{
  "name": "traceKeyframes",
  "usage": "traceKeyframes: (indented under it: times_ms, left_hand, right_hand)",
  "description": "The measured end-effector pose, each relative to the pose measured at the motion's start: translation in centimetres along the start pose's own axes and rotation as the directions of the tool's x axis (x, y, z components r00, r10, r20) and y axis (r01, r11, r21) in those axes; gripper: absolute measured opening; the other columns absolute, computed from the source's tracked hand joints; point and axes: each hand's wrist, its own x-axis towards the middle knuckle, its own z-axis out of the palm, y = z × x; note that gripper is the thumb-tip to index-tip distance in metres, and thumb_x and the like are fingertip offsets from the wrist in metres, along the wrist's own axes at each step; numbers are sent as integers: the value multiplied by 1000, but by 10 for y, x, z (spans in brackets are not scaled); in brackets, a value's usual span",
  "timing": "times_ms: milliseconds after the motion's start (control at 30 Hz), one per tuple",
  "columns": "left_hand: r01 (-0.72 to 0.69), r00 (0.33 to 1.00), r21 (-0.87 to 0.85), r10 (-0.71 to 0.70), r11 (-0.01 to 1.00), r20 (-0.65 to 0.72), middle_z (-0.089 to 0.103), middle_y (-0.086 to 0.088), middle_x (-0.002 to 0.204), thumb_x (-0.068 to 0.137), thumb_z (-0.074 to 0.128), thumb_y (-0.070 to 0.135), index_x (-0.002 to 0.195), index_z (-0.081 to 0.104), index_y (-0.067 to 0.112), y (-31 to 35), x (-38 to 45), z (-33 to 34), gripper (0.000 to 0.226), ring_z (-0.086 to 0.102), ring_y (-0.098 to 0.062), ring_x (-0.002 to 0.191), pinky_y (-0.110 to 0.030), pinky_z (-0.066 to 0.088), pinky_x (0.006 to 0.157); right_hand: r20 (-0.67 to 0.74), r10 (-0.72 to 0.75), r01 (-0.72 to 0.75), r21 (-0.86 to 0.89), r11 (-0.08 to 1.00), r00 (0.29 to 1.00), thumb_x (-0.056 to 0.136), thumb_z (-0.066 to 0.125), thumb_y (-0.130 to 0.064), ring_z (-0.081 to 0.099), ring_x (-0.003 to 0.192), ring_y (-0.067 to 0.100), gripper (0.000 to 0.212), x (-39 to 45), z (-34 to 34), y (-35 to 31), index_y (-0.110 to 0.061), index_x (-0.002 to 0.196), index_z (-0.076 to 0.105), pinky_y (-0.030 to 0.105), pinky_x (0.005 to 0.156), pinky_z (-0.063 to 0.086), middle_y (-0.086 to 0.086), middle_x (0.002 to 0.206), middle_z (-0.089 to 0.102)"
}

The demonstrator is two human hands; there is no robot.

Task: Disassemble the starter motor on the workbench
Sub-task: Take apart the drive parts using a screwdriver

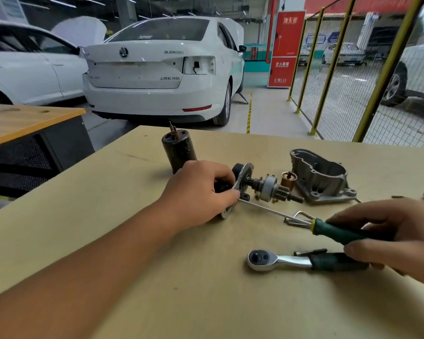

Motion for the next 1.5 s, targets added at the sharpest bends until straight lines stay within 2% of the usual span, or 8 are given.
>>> traceKeyframes:
  times_ms: [133, 333, 600, 867, 967, 1167, 1300, 1500]
  left_hand:
    - [-144, 988, 79, 139, 986, 69, 59, 13, 99, 92, 69, 35, 99, 56, 42, 3, -1, -1, 16, 62, -15, 89, -44, 56, 81]
    - [-220, 968, 90, 206, 971, 145, 56, 12, 110, 93, 71, 31, 93, 69, 39, 1, 1, -8, 8, 62, -14, 98, -45, 51, 93]
    - [-230, 963, 142, 205, 963, 175, 55, 10, 116, 95, 70, 34, 102, 76, 36, 2, 3, -11, 10, 61, -17, 104, -42, 50, 98]
    - [-251, 957, 136, 225, 959, 181, 56, 12, 114, 95, 70, 31, 102, 77, 36, -3, 4, -11, 12, 62, -14, 104, -41, 52, 96]
    - [-254, 960, 148, 230, 956, 161, 57, 10, 115, 96, 68, 31, 103, 77, 35, -2, 3, -8, 12, 62, -16, 102, -43, 51, 96]
    - [-221, 972, 184, 200, 958, 127, 57, 9, 115, 97, 65, 36, 105, 76, 36, 2, 1, -5, 14, 62, -18, 99, -42, 53, 92]
    - [-199, 979, 210, 186, 957, 81, 57, 12, 115, 97, 64, 42, 106, 75, 39, 1, 0, -2, 15, 63, -18, 98, -41, 55, 87]
    - [-182, 975, 234, 144, 955, 169, 50, 18, 128, 76, 71, 67, 116, 63, 47, -9, 3, -5, 45, 58, -13, 110, -40, 53, 93]
  right_hand:
    - [-14, -8, 7, -33, 999, 1000, 68, 84, 1, 70, 55, 11, 51, 1, 0, 4, -42, 94, 80, 12, 46, 49, -2, 80, 78]
    - [35, 55, -54, -17, 998, 998, 67, 84, -15, 75, 69, 23, 44, 1, -5, 12, -39, 102, 79, 30, 53, 60, 0, 89, 79]
    - [30, 69, -70, 6, 998, 997, 67, 84, -11, 72, 59, 14, 43, -1, -5, 13, -40, 99, 80, 16, 50, 52, 0, 86, 79]
    - [1, 6, -6, -4, 1000, 1000, 65, 85, -12, 75, 76, 13, 43, -3, -3, 5, -44, 93, 80, 25, 69, 60, -5, 87, 79]
    - [-21, -11, 10, -66, 998, 1000, 64, 89, -13, 74, 72, 7, 46, -6, -4, 4, -49, 91, 79, 14, 66, 55, -10, 83, 78]
    - [-31, 5, -12, -239, 971, 1000, 49, 84, -69, 63, 52, 9, 58, -9, -11, 6, -53, 104, 73, 18, 50, 46, -10, 66, 70]
    - [-149, 122, -141, -128, 982, 981, 30, 91, -75, 69, 52, 16, 86, -9, -22, 17, -46, 108, 72, 31, 46, 54, -1, 70, 74]
    - [-308, 267, -205, 219, 954, 913, 21, 97, -67, 73, 60, 25, 87, -2, -16, 20, -31, 98, 77, 29, 55, 59, 4, 81, 77]
